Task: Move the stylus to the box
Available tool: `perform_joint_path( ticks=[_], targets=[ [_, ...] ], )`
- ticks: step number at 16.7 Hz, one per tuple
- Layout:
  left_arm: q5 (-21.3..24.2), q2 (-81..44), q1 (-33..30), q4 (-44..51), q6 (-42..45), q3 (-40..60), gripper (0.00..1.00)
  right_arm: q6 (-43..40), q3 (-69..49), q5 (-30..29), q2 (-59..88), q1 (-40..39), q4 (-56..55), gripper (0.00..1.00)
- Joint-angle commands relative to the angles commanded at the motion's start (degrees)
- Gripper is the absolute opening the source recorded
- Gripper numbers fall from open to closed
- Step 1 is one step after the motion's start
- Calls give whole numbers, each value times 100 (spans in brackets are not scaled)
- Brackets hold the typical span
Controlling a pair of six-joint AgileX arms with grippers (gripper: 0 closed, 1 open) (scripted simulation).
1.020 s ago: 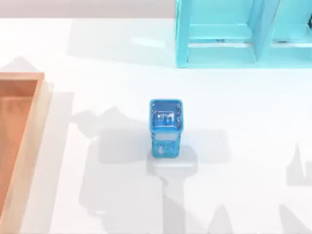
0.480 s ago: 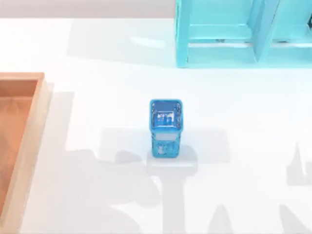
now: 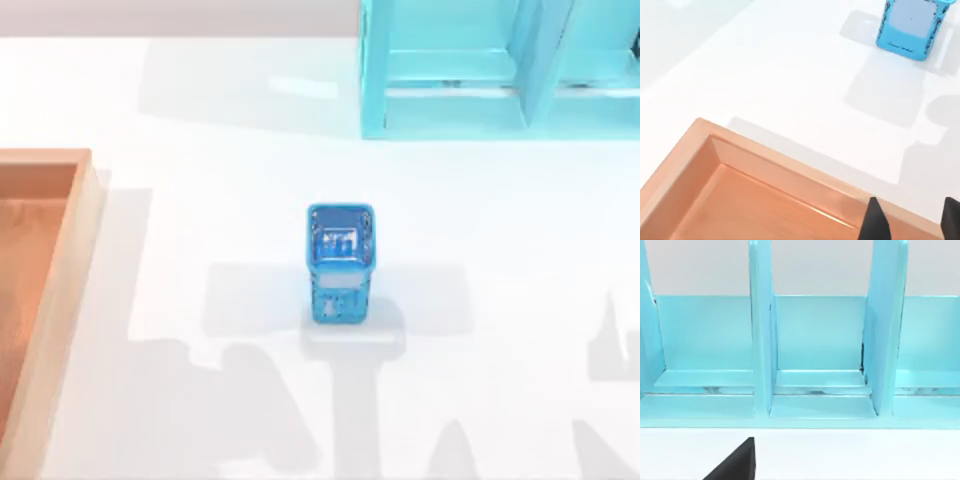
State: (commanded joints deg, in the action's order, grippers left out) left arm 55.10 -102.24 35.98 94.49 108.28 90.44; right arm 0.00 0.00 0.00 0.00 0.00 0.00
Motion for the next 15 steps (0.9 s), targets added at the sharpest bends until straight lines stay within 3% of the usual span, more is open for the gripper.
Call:
perform_joint_path(
  ticks=[7, 15],
  targets=[
    [23, 38, -60, -93, -34, -69, 0, 0, 0, 0, 0, 0, 0, 100],
    [91, 149, -486, -1886, -823, -1380, 0, 0, 0, 0, 0, 0, 0, 100]
  ],
)
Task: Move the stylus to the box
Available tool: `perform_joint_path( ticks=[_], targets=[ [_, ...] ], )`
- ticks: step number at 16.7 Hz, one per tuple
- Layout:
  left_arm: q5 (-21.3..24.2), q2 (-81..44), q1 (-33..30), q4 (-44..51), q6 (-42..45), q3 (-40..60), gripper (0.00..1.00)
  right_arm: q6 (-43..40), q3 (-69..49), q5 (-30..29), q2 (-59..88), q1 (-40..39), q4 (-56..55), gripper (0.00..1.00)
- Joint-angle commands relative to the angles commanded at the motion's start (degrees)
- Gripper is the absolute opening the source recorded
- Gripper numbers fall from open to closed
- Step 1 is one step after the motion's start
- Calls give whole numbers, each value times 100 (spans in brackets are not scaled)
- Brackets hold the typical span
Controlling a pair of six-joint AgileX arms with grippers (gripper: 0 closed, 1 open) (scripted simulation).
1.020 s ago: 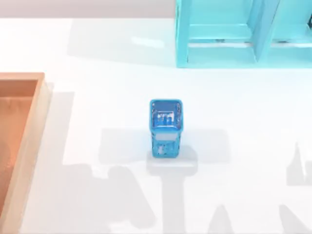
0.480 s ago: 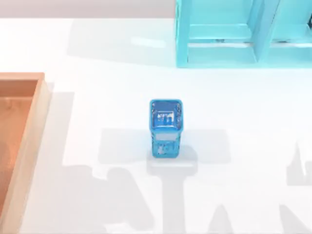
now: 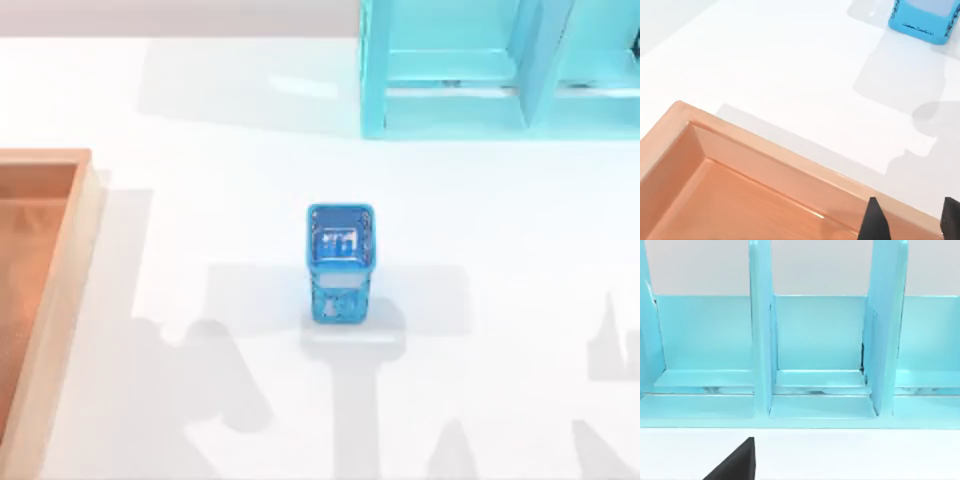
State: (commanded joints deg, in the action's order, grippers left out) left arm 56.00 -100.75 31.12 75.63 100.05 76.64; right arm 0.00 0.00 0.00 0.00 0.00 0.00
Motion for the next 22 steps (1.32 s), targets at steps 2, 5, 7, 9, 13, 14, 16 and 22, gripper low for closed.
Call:
perform_joint_path(
  ticks=[2, 5, 7, 9, 13, 14, 16, 22],
  targets=[
    [32, 29, -33, -148, -55, -104, 0, 0, 0, 0, 0, 0, 0, 100],
    [33, 30, -33, -148, -55, -105, 0, 0, 0, 0, 0, 0, 0, 100],
    [33, 30, -33, -148, -55, -105, 15, 0, 0, 0, 0, 0, 0, 100],
    [33, 30, -33, -148, -55, -105, 30, 0, 0, 0, 0, 0, 0, 100],
    [33, 30, -33, -148, -55, -105, 60, 0, 0, 0, 0, 0, 0, 100],
    [33, 30, -33, -148, -55, -105, 68, 0, 0, 0, 0, 0, 0, 100],
    [33, 30, -33, -148, -55, -105, 83, 0, 0, 0, 0, 0, 0, 100],
    [33, 30, -33, -148, -55, -105, 100, 0, 0, 0, 0, 0, 0, 100]
  ],
)
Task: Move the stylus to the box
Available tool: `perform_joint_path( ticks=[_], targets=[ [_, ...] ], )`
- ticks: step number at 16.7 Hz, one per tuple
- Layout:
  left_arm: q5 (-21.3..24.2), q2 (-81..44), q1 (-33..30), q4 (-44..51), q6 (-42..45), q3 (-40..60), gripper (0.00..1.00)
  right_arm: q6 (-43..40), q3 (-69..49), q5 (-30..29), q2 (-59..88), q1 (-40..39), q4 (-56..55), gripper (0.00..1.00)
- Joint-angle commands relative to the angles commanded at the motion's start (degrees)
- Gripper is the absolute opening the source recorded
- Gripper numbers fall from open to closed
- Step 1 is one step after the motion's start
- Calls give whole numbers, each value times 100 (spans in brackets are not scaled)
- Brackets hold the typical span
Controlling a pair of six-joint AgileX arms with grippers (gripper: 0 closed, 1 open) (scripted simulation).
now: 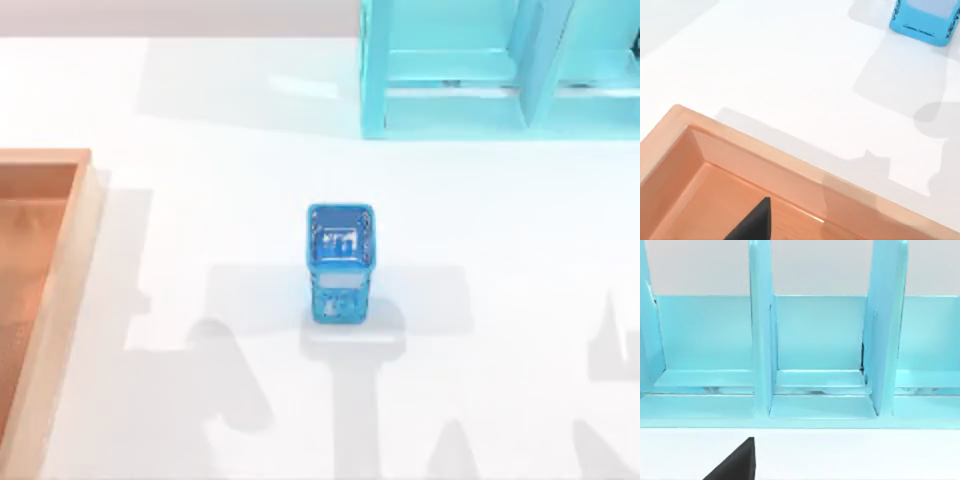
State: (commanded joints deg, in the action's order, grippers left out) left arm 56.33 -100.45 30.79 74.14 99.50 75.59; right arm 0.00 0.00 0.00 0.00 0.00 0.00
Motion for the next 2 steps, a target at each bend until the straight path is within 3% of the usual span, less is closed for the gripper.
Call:
perform_joint_path(
  ticks=[2],
  targets=[
    [0, 0, 0, 0, 0, 0, 100, 0, 0, 0, 0, 0, 0, 100]
  ],
)
